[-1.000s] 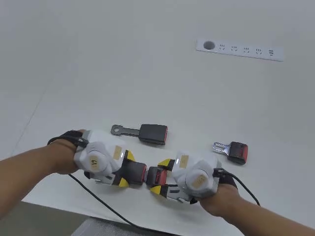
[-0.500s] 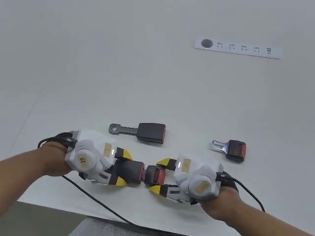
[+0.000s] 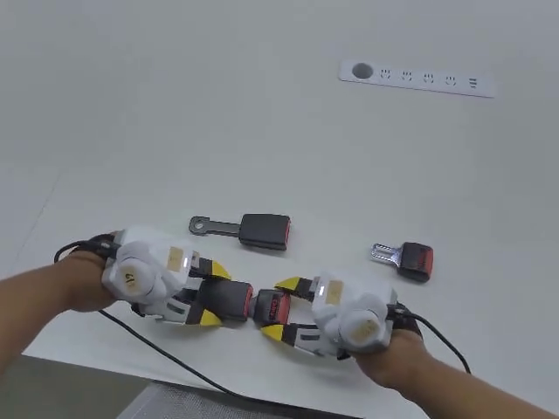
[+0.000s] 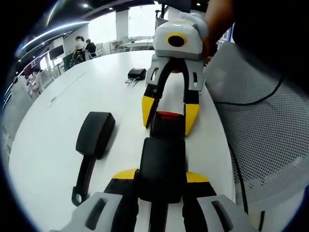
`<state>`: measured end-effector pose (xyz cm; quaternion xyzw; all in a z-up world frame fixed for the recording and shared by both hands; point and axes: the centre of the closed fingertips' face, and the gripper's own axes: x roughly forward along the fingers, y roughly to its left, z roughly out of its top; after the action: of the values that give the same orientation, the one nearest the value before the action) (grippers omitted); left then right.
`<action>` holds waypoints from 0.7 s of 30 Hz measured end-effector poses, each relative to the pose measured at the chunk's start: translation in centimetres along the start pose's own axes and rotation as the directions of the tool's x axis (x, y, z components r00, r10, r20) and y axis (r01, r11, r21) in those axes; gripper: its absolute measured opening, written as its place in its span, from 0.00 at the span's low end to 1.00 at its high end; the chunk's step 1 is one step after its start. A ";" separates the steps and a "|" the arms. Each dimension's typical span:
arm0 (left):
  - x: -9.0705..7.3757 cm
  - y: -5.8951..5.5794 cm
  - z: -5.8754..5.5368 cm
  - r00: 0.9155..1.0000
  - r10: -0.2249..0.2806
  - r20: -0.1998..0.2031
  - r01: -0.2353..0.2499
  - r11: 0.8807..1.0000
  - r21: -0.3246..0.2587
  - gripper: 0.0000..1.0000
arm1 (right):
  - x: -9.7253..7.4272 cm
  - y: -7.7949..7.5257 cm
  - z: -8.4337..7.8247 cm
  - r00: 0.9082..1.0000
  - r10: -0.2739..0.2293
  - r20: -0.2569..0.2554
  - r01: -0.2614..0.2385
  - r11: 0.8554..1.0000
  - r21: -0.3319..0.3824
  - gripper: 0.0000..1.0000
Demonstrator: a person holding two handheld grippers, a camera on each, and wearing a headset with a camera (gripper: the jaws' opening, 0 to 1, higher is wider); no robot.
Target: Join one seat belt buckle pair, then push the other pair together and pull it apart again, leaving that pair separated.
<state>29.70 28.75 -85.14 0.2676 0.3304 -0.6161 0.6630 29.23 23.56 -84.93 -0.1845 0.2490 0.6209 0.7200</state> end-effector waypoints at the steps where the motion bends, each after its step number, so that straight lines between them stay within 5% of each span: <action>1: 0.0 0.0 0.0 1.000 0.000 0.002 0.000 1.000 -0.004 0.35 | 0.0 0.0 0.0 1.000 -0.002 0.001 0.002 1.000 -0.004 0.34; 21: 0.0 0.0 -0.1 1.000 0.007 0.028 -0.006 0.999 -0.034 0.36 | -0.1 0.0 0.0 1.000 0.001 0.018 -0.002 0.999 0.034 0.34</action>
<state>29.66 28.80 -85.19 0.2486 0.3306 -0.6121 0.6740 29.21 23.48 -84.90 -0.1664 0.2535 0.6187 0.7247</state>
